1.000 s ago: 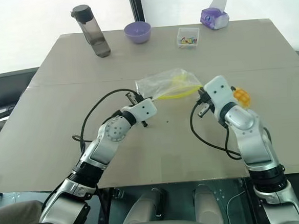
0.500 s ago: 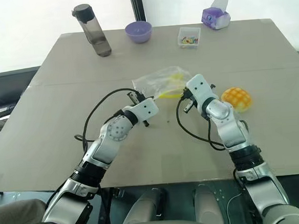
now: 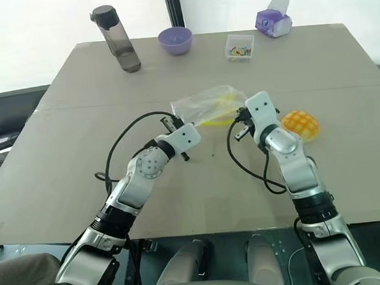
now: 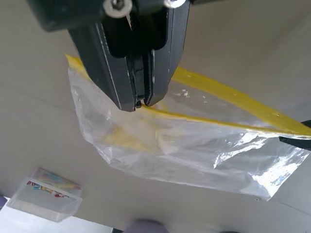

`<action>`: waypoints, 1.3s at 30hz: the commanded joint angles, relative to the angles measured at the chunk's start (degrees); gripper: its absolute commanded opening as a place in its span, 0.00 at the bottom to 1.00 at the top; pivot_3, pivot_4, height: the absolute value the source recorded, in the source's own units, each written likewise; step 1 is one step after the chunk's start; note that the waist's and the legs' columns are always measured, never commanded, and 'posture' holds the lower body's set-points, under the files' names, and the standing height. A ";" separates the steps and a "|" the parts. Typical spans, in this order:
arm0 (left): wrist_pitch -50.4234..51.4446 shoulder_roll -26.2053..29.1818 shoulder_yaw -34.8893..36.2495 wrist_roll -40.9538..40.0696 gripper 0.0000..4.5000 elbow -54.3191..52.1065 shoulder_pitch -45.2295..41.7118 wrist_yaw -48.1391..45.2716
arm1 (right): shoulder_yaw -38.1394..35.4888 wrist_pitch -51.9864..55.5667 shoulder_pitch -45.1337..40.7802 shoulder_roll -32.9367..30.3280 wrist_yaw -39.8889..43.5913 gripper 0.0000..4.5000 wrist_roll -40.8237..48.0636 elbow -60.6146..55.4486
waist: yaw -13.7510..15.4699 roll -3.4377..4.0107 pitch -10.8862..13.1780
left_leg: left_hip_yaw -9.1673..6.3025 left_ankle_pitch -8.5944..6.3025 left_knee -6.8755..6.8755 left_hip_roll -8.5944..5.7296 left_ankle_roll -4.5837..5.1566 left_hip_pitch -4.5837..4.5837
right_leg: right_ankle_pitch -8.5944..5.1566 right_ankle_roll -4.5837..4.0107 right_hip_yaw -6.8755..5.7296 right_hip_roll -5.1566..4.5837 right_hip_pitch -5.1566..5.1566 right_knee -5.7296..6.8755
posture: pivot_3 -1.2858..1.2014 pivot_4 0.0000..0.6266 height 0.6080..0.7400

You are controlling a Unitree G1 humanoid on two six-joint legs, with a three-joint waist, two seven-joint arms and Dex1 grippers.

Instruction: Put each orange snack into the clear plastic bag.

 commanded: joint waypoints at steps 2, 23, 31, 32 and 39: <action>-0.17 -0.28 0.61 0.01 0.00 -0.92 -0.51 0.19 | -0.69 2.24 -0.40 1.05 -1.47 0.04 1.02 -3.80 | -0.05 0.00 0.00 | -0.01 0.00 0.00 0.00 0.00 0.01 | 0.00 0.00 0.00 0.01 0.00 0.02 | 0.52 0.24 0.99; -0.15 -0.80 0.72 -0.20 0.00 -0.95 -0.37 -0.04 | -1.15 4.90 2.52 -0.81 -2.03 0.56 4.15 -9.01 | 0.04 0.00 0.00 | 0.00 0.00 0.00 0.00 0.00 0.00 | 0.00 0.00 0.00 -0.01 0.01 -0.01 | 0.52 0.24 0.99; -0.41 -1.07 0.82 -0.40 0.00 -1.64 -0.40 -0.26 | -1.74 4.06 -0.61 1.77 -3.59 0.02 6.35 -2.12 | 0.01 0.00 0.00 | 0.00 0.00 0.00 -0.01 0.00 0.00 | 0.00 0.00 0.00 -0.02 0.00 -0.01 | 0.52 0.24 0.99; -0.46 -1.09 0.80 -0.43 0.00 -1.80 -0.32 -0.30 | -1.72 3.68 -1.11 2.00 -3.77 0.02 6.51 -1.29 | 0.01 0.00 0.00 | 0.00 0.00 0.00 -0.01 0.00 0.00 | 0.00 0.00 0.00 -0.01 0.00 -0.01 | 0.52 0.24 0.99; -1.51 -1.26 -0.42 -0.86 0.00 -4.03 0.98 -2.63 | -0.80 -1.09 -7.02 4.02 -4.80 0.02 6.34 8.52 | -0.08 0.00 0.00 | 0.01 0.01 0.00 -0.01 -0.01 0.00 | 0.00 0.00 0.01 -0.01 -0.01 -0.01 | 0.52 0.24 0.99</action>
